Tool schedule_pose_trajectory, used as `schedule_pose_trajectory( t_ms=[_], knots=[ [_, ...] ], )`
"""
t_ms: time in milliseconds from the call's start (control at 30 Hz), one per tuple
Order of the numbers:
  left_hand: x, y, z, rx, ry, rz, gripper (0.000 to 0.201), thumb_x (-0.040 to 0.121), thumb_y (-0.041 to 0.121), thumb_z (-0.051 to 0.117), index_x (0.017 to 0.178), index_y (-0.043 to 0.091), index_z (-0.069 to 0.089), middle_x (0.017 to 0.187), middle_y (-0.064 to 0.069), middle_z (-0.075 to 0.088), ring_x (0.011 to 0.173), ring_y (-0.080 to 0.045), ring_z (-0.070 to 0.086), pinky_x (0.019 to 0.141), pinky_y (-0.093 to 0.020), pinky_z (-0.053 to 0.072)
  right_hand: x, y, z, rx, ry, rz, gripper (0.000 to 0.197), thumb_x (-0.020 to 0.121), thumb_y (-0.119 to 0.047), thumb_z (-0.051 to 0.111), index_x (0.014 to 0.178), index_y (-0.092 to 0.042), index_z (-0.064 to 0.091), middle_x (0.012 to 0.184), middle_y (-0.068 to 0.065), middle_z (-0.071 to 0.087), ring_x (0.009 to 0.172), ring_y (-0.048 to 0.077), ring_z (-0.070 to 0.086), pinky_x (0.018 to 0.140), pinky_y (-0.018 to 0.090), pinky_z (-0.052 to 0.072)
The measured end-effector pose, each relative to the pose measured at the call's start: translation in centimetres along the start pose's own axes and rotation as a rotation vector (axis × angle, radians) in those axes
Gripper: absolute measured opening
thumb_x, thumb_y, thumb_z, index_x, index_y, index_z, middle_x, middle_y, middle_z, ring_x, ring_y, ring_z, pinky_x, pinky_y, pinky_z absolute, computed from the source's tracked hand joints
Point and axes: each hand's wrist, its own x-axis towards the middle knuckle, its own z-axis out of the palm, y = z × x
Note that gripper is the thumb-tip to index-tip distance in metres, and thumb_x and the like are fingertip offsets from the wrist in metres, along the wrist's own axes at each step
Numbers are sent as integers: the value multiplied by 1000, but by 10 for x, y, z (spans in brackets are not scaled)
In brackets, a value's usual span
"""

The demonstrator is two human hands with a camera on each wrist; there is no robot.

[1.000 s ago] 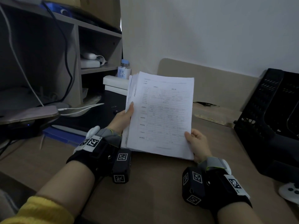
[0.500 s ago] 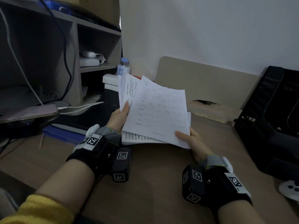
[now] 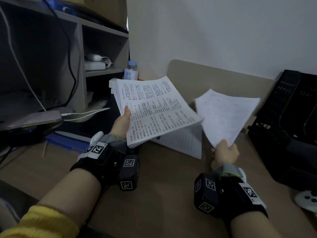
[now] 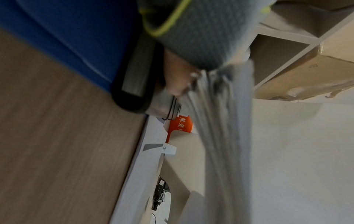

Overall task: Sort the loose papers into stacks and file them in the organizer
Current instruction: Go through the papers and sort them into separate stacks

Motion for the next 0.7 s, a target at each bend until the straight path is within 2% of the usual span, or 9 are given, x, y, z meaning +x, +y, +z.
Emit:
schedule_pose_trajectory(
  t_ms=[67, 100, 167, 267, 333, 433, 533, 633, 700],
  knots=[
    [-3, 2, 1, -47, -36, -29, 51, 90, 63, 45, 109, 21, 66, 117, -9, 70, 110, -28, 65, 105, -47, 44, 2, 1, -2, -70, 43, -28, 23, 93, -22, 42, 100, -6, 57, 73, 14, 59, 47, 22, 52, 50, 27, 44],
    [-3, 4, 1, -66, -56, -34, 50, 91, 63, 44, 110, 22, 65, 118, -9, 69, 111, -28, 64, 106, -46, 44, 2, 1, -2, -112, 33, -49, 24, 92, -22, 42, 99, -4, 57, 67, 12, 58, 49, 23, 52, 52, 28, 43],
    [-4, 5, 1, -68, -70, -39, 49, 92, 62, 41, 108, 23, 66, 115, -9, 70, 109, -27, 65, 104, -45, 45, -1, -1, -3, -168, -40, -85, 18, 94, -19, 43, 96, -6, 55, 62, 9, 54, 49, 20, 50, 47, 24, 40],
    [-5, 5, 2, -69, -91, -40, 55, 91, 64, 41, 115, 21, 65, 119, -6, 68, 112, -28, 64, 106, -48, 43, -7, -6, -2, -203, -174, -121, 15, 95, -14, 44, 100, -6, 56, 71, 10, 53, 50, 17, 46, 37, 18, 39],
    [-6, 4, 2, -20, -69, -25, 59, 92, 65, 38, 119, 19, 63, 123, -3, 65, 114, -28, 62, 106, -49, 44, -7, -4, 1, -243, -279, -95, 24, 94, -11, 43, 114, -4, 54, 80, 10, 56, 51, 18, 48, 36, 17, 40],
    [-1, 2, 2, -32, -49, -22, 50, 93, 62, 40, 101, 21, 68, 112, -9, 71, 107, -29, 66, 103, -47, 46, -7, 1, 5, -331, -440, -47, 36, 93, -5, 44, 128, -9, 41, 88, 5, 57, 52, 17, 53, 38, 20, 45],
    [1, 1, 3, -40, -31, -13, 46, 95, 58, 41, 102, 20, 66, 101, -5, 71, 95, -23, 68, 94, -39, 50, -7, 3, 6, -392, -498, -45, 43, 92, -1, 47, 134, -3, 37, 97, 12, 58, 52, 17, 55, 38, 20, 47],
    [3, 0, 4, -21, -25, -11, 43, 95, 57, 41, 97, 21, 66, 94, -2, 70, 88, -20, 68, 88, -36, 52, -6, 4, 6, -456, -528, -83, 39, 91, 1, 46, 130, 3, 44, 79, 11, 57, 50, 18, 53, 36, 18, 43],
    [4, 0, 3, -11, -26, -10, 44, 95, 57, 42, 96, 21, 66, 93, -2, 71, 91, -22, 68, 90, -37, 52, -7, 4, 6, -472, -560, -93, 36, 92, 0, 47, 128, 2, 48, 74, 9, 57, 49, 17, 52, 39, 19, 45]
  ],
)
